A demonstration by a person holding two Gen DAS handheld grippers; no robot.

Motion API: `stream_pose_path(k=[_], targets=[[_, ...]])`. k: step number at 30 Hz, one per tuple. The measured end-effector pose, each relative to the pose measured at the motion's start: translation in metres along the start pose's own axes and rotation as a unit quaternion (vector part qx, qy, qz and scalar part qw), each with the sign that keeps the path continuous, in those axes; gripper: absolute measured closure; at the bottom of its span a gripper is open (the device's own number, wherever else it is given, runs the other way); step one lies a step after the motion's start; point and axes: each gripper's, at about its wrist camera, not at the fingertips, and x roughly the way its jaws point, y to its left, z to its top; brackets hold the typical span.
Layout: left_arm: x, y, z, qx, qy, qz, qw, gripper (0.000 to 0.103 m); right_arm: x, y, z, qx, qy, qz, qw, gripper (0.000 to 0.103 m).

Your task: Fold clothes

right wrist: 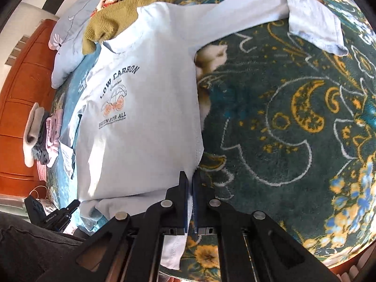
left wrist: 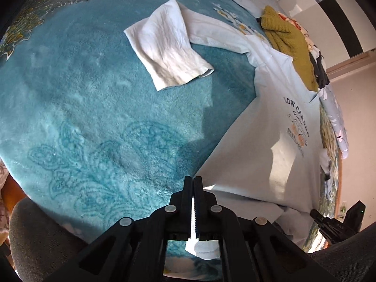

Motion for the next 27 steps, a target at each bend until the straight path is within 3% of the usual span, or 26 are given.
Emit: stream_pose_path(k=[6,8,10,12,14,16,18,24,27], targets=[[-0.007,0.002,0.006,-0.008,-0.005,-0.025,0.9996,0.100,-0.003,-0.008,0.014,0.000,-0.001,0.035,0.999,0.098],[-0.014,-0.001,0.010,-0.017,-0.014,-0.043,0.9988,0.100,-0.014,-0.011,0.023,-0.009,-0.015,0.040,0.999,0.092],[-0.026,-0.002,0.022,-0.026,-0.024,-0.059,0.9976,0.100,-0.031,-0.020,0.038,-0.022,-0.045,0.010,0.999,0.084],[-0.037,-0.005,0.035,-0.034,-0.037,-0.070,0.9963,0.100,-0.048,-0.033,0.059,-0.034,-0.086,-0.046,0.995,0.081],[-0.047,-0.015,0.049,-0.039,-0.058,-0.073,0.9949,0.099,-0.065,-0.044,0.081,-0.052,-0.127,-0.112,0.984,0.065],[-0.057,-0.024,0.060,-0.050,-0.075,-0.079,0.9928,0.097,-0.070,-0.055,0.098,-0.090,-0.142,-0.168,0.971,0.047],[-0.061,-0.033,0.070,-0.063,-0.089,-0.091,0.9899,0.093,-0.070,-0.065,0.111,-0.127,-0.142,-0.206,0.960,0.046],[-0.052,-0.065,0.077,-0.063,-0.077,-0.106,0.9894,0.083,-0.024,-0.072,0.123,-0.224,-0.085,-0.236,0.942,0.046],[-0.048,-0.079,0.075,-0.044,-0.069,-0.081,0.9933,0.082,-0.026,-0.084,0.124,-0.218,-0.084,-0.210,0.949,0.046]])
